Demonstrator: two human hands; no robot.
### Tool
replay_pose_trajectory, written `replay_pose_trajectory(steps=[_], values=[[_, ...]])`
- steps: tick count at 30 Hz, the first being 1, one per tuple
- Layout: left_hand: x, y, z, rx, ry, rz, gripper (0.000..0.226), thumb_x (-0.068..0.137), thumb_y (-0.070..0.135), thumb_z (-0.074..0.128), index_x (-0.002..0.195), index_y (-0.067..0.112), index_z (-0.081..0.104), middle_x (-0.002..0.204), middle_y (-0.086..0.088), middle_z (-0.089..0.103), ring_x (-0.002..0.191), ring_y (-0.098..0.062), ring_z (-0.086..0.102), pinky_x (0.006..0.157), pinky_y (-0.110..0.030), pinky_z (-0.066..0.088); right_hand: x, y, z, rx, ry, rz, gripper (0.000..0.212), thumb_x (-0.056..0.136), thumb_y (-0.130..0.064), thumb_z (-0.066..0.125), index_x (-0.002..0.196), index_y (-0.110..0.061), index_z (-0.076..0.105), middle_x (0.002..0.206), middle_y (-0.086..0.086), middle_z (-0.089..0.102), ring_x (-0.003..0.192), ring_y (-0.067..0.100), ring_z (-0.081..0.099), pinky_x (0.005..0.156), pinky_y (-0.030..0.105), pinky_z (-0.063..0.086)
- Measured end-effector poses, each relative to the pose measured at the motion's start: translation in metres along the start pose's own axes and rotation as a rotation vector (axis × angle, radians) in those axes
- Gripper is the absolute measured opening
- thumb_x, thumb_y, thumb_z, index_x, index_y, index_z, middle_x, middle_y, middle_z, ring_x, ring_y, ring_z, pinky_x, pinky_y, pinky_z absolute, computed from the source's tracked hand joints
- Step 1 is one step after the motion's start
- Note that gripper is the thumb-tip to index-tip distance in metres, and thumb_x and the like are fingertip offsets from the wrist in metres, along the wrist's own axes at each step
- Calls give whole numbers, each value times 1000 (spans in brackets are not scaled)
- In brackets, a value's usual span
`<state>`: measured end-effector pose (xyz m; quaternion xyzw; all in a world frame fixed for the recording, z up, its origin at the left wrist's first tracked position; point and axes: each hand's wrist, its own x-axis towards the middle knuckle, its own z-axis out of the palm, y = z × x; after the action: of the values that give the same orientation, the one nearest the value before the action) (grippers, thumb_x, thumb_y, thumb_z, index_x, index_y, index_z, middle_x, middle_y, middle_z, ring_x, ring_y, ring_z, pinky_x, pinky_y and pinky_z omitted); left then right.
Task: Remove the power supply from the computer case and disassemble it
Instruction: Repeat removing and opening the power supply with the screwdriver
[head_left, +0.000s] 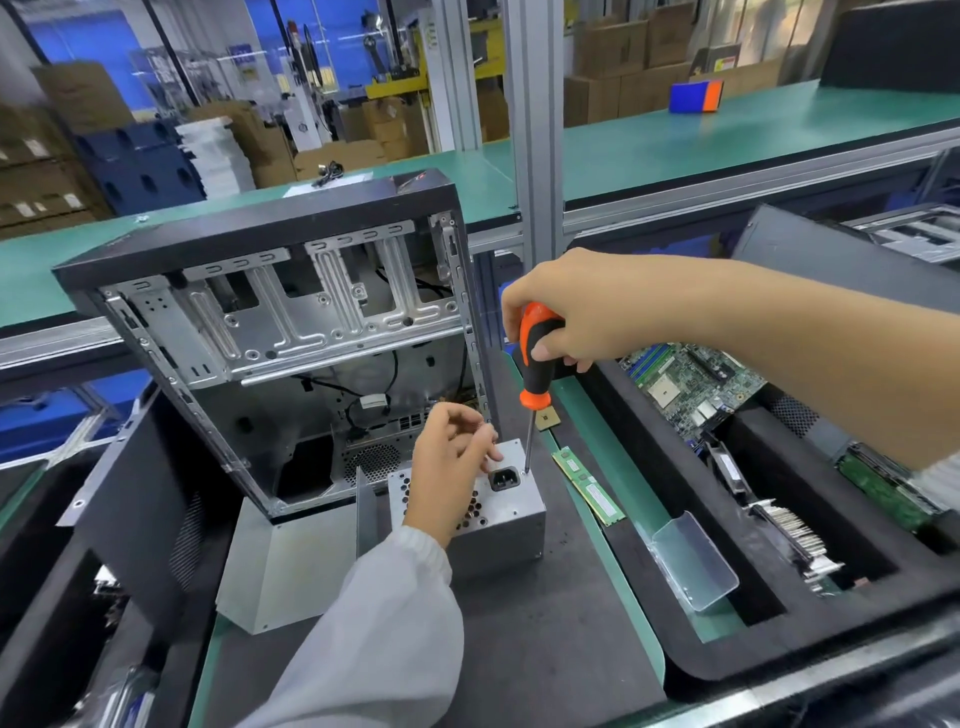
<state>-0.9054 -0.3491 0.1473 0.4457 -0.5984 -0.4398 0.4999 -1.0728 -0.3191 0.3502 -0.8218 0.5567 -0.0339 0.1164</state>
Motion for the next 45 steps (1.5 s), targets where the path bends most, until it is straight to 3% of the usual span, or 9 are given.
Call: replay_pose_trajectory(steps=[5,15,21,26,29,34,39,42,45], values=[[-1,-13,0,-36,-61,-49,30,93,-7,40,103,15,58,79,9,59,63,-6,51,57,-18,45,0,-2,-1,-11,-2,-7,13,93,-17,59,103,-25,56,77,-13,51,64,17,70,73,32,55],[2,-13,0,43,-138,4,39,88,-3,30,89,21,61,64,11,42,54,-4,35,50,-13,32,4,1,2,-31,6,-3,14,93,-14,58,102,-23,55,72,-13,50,64,18,70,69,30,56],[3,-4,0,-76,-190,-113,26,77,17,38,70,24,62,56,7,30,49,-8,23,48,-19,23,6,9,2,9,7,36,13,93,-14,57,100,-25,56,78,-6,62,64,17,71,66,26,54],[-3,-4,0,74,-250,36,16,96,26,58,97,30,73,60,2,37,56,-9,32,57,-9,33,8,16,2,6,43,70,12,92,-13,56,98,-23,57,69,-14,53,59,11,66,49,17,45],[-1,-6,2,125,-251,25,22,96,21,61,99,37,75,62,-4,33,61,-15,31,62,-19,31,8,18,2,1,49,79,10,93,-13,56,98,-22,55,69,-13,48,61,15,66,38,10,38],[0,-5,4,142,-262,17,21,96,21,61,100,35,77,69,-7,44,62,-14,35,58,-18,30,7,7,7,-126,51,22,12,95,-24,55,106,-20,54,78,-6,47,70,16,56,67,28,42],[-2,-2,0,105,-275,26,26,98,17,57,103,34,76,67,-5,44,59,-11,30,54,-13,27,15,-10,19,-333,85,-61,22,97,-31,52,111,-14,51,80,1,40,85,28,53,60,30,35],[-4,0,-1,79,-276,32,29,96,9,58,104,30,76,63,-2,35,56,-9,28,54,-11,28,20,-14,19,-306,35,-148,16,97,-24,53,111,-18,51,83,-3,39,83,21,47,52,26,29],[-6,0,0,52,-274,34,23,93,12,64,104,28,77,62,2,24,57,-10,26,58,-11,32,18,-13,9,-285,-43,-219,17,93,-14,57,108,-23,53,91,-6,46,87,18,48,61,28,35]])
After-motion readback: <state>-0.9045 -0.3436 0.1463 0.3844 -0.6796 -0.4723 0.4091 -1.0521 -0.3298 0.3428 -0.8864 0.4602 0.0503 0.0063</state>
